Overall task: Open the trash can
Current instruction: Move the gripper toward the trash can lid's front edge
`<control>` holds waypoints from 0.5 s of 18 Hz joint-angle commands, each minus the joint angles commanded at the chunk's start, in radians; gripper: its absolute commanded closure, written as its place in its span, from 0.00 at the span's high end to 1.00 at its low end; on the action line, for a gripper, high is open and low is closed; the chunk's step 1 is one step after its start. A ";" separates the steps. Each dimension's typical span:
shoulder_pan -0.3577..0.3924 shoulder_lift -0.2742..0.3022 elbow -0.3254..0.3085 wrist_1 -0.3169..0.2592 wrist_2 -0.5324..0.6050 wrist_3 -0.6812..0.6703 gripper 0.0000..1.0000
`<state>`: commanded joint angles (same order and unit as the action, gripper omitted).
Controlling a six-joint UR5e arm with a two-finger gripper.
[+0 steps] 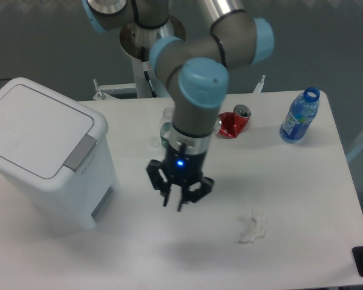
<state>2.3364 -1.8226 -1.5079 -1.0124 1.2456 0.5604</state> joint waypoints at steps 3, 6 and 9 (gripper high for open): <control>-0.038 0.046 0.005 -0.002 -0.018 -0.076 0.00; -0.043 0.078 -0.002 -0.002 -0.061 -0.083 0.00; -0.066 0.085 -0.005 -0.002 -0.092 -0.102 0.00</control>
<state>2.2704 -1.7380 -1.5125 -1.0140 1.1536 0.4587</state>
